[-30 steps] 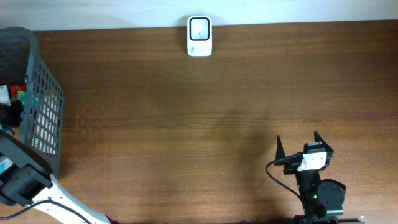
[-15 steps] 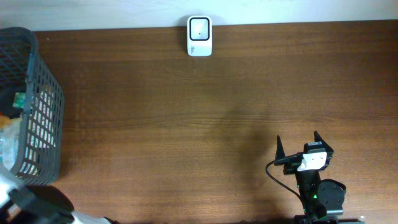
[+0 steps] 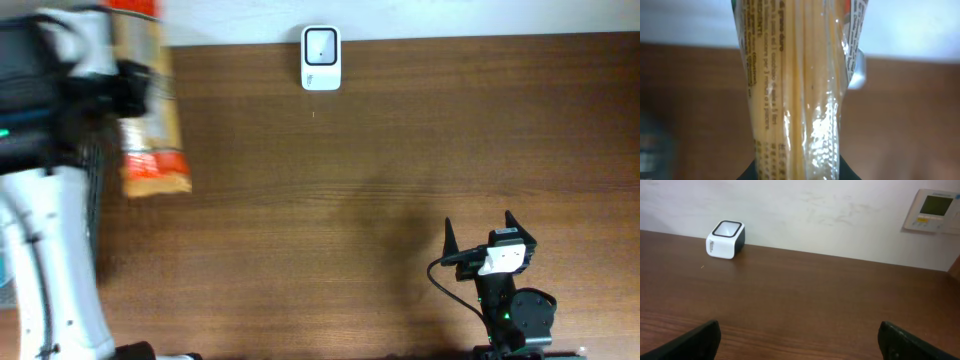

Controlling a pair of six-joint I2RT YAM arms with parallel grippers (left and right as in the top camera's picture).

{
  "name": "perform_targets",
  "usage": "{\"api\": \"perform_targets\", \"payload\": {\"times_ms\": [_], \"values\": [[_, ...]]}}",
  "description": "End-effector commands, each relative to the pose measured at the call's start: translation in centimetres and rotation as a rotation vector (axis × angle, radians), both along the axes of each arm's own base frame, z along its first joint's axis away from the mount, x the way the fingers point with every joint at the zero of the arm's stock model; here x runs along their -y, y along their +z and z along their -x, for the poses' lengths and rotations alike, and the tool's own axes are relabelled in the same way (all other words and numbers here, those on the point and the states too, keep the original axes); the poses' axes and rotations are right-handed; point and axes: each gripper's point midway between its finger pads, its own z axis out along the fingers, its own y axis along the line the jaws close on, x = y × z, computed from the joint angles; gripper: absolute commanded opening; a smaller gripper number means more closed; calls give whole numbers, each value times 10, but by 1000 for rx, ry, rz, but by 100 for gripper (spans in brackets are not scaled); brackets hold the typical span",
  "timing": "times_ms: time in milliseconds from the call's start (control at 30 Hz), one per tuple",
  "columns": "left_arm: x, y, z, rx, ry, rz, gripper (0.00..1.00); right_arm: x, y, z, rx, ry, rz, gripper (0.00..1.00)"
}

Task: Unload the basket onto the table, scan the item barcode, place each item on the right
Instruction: 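Lift the pasta pack out and lay it on the table centre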

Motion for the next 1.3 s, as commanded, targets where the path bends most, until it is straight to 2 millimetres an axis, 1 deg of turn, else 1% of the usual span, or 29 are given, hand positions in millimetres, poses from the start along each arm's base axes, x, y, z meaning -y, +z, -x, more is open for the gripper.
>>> {"api": "perform_targets", "payload": {"times_ms": [0,33,100,167,200,267,367,467,567,600,667,700,733,800,867,933,967,1033,1067,1133,1200,1233,1267], "values": [[53,-59,10,-151,-19,42,0,1,-3,0,-3,-1,6,99],[70,-86,15,-212,-42,56,0,1,-3,0,-3,-1,6,99],[94,-132,23,-283,-69,67,0,1,-3,0,-3,-1,6,99],[109,-166,25,-308,-62,94,0,1,-3,0,-3,-1,6,98],[113,-176,25,-310,-56,107,0,1,-3,0,-3,-1,6,98],[117,-209,24,-312,3,118,0,1,-3,0,-3,-1,6,99],[120,-237,29,-344,32,127,0,1,-3,0,-3,-1,6,99],[130,-269,40,-422,12,104,0,1,-3,0,-3,-1,6,99],[138,-287,41,-457,-4,92,0,1,-3,0,-3,-1,6,98],[140,-290,41,-461,-8,90,11,1,-3,0,-3,-1,6,99],[141,-292,39,-460,-11,90,57,1,-3,0,-3,-1,6,98],[141,-292,38,-454,-11,90,82,1,-3,0,-3,-1,6,98],[142,-291,36,-446,-13,92,99,1,-3,0,-3,-1,6,99],[140,-289,33,-429,-16,81,99,1,-3,0,-3,-1,6,98],[134,-285,28,-401,-11,44,99,1,-3,0,-3,-1,6,98],[127,-269,17,-345,-40,-3,99,1,-3,0,-3,-1,6,99],[121,-254,10,-309,-39,-33,99,1,-3,0,-3,-1,6,98],[109,-214,-5,-221,-57,-85,99,1,-3,0,-3,-1,6,99],[100,-190,-12,-173,-61,-105,99,1,-3,0,-3,-1,6,99],[75,-138,-25,-78,-47,-139,99,1,-3,0,-3,-1,6,98],[36,-82,-33,15,8,-175,99,1,-3,0,-4,-1,6,99],[15,-59,-35,48,58,-177,99,1,-3,0,-4,-1,6,99],[-11,-35,-35,84,121,-180,99,1,-3,0,-3,-1,6,99]]}}
